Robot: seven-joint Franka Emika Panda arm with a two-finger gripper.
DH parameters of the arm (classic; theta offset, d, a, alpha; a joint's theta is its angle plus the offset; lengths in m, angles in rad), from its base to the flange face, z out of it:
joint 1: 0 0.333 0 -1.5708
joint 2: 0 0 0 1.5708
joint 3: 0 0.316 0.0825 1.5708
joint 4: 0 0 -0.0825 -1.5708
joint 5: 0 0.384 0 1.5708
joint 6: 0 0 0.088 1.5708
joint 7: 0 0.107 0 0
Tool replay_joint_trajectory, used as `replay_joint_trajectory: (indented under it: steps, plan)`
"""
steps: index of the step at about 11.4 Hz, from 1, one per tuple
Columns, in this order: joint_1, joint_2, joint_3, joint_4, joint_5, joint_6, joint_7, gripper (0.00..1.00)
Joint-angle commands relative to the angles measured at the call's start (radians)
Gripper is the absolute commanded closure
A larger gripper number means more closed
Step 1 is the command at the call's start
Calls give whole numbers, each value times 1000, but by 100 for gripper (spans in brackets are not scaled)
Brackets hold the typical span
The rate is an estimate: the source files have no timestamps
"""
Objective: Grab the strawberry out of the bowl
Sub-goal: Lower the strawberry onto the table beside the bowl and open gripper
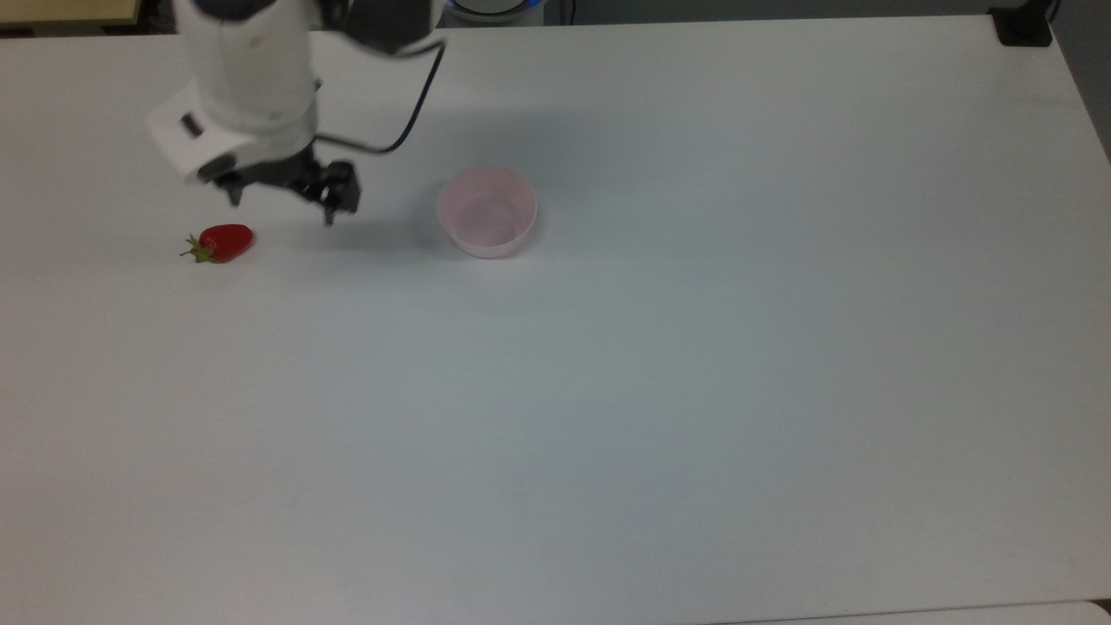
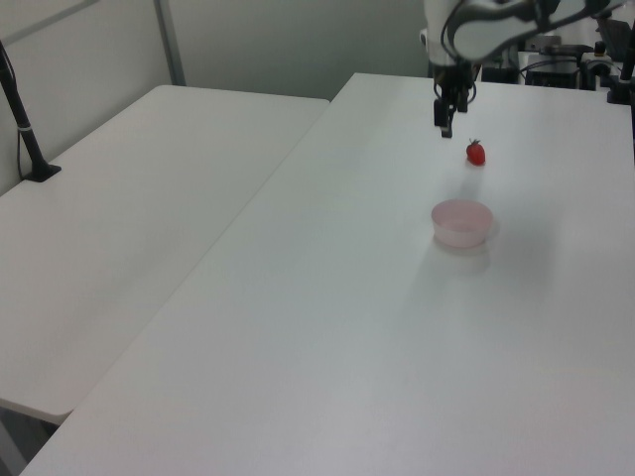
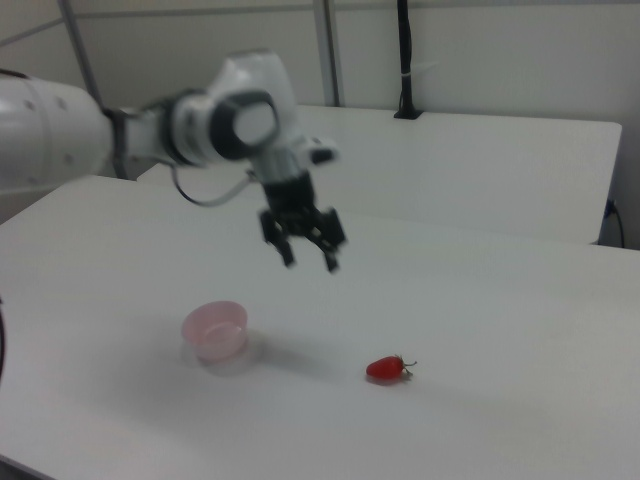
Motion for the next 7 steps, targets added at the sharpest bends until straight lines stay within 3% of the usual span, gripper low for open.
replay_joint_trajectory:
  steps: [1, 3, 7]
  plan:
    - [141, -186, -10, -22, 75, -161, 29, 0]
    - [201, -240, -21, -22, 104, -214, 60, 0]
    - [203, -280, -16, -24, 129, -272, 135, 0]
